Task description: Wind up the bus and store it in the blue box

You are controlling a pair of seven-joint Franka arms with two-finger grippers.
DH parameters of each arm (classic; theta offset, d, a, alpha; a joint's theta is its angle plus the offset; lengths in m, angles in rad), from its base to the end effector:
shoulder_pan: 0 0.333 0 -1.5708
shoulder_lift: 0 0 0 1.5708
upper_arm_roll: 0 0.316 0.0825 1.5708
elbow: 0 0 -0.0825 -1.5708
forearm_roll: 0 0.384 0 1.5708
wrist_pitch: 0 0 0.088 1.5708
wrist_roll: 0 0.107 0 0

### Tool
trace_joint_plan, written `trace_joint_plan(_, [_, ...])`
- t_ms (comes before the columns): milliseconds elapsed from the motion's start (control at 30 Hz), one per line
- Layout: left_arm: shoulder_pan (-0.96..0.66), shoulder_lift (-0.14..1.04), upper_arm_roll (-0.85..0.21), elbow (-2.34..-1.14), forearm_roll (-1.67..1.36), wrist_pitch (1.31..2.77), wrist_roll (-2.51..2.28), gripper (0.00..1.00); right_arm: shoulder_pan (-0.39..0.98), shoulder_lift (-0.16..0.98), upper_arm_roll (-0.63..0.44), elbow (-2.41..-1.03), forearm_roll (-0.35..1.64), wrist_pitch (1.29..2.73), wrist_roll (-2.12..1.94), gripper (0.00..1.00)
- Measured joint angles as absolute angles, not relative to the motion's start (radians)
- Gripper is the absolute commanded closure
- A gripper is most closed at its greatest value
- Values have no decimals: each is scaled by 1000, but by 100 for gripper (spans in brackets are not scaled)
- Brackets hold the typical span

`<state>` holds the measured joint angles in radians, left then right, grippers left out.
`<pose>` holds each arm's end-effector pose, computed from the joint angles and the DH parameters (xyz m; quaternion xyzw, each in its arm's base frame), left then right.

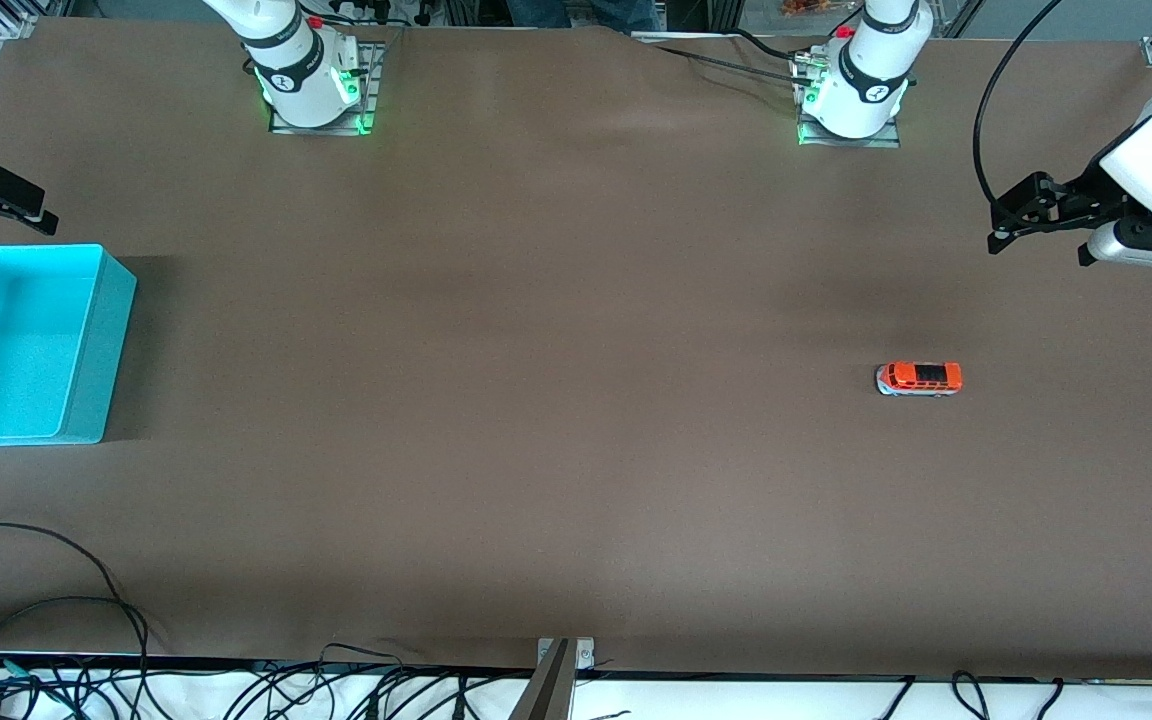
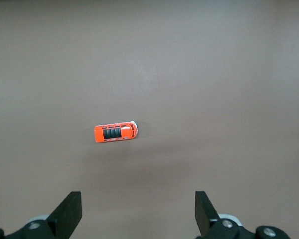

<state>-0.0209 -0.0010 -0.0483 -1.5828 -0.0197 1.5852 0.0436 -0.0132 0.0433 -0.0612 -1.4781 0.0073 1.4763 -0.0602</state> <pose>0.5540 -0.0405 0.6207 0.9984 -0.0562 0.0016 0.0098 0.5572 -0.0399 0.6357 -0.9997 0.0068 0.0223 0.0038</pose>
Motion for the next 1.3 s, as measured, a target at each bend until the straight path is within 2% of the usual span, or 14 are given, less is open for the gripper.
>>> trace_joint_plan(267, [-54,10,-9,-1571,-18,1585,44,0,-12,35,-57,-1476,7,1476,-60,0])
trace_joint_plan(1300, [-54,12,5,-1570,-17,1585,44,0,-12,30,-56,-1476,7,1476,-60,0])
